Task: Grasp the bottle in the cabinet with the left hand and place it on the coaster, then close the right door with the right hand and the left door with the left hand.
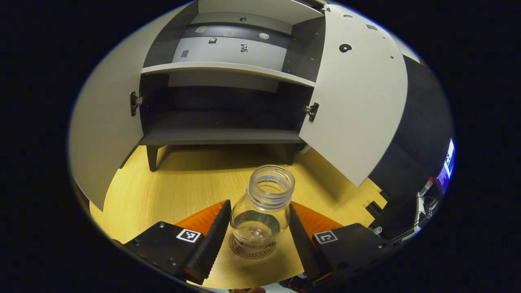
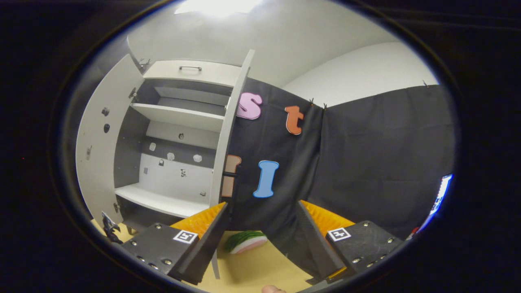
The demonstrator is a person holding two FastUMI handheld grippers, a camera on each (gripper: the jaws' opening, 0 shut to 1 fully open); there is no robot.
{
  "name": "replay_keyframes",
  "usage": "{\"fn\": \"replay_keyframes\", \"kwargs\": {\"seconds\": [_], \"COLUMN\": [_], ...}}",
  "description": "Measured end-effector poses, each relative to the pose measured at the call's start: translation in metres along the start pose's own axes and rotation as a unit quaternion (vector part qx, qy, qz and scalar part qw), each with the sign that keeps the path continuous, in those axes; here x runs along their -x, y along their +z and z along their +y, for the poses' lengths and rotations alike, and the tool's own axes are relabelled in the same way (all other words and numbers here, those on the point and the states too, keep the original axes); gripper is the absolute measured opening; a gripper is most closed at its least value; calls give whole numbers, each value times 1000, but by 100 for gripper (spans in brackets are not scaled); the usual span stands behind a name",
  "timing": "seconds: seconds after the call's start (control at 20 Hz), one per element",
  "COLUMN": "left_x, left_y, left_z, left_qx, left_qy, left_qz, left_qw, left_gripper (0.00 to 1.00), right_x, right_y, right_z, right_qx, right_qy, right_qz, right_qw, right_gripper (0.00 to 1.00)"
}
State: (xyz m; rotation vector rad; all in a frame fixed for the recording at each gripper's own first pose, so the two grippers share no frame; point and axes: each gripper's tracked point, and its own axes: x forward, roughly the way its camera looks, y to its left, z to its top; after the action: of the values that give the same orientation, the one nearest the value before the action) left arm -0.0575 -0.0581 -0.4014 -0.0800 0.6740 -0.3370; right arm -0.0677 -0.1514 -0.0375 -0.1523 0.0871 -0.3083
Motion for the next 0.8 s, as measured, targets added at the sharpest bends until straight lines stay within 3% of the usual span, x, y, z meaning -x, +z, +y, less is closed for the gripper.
{"fn": "replay_keyframes", "kwargs": {"seconds": [0.2,0.4,0.65,0.8], "left_x": [2,13,46,75], "left_y": [12,35,100,155], "left_z": [-6,-18,-32,-34], "left_qx": [-7,-18,-18,-17], "left_qy": [-10,-21,-18,2], "left_qz": [-6,-26,-89,-133], "left_qw": [1000,999,996,991], "left_gripper": [92,93,93,92], "right_x": [-2,-2,-6,-13], "right_y": [-5,-9,-11,-9], "right_z": [-2,-3,-2,1], "right_qx": [-9,-10,-13,-15], "right_qy": [-5,-7,-5,0], "right_qz": [7,9,9,6], "right_qw": [1000,1000,1000,1000], "right_gripper": [97,100,100,100]}}
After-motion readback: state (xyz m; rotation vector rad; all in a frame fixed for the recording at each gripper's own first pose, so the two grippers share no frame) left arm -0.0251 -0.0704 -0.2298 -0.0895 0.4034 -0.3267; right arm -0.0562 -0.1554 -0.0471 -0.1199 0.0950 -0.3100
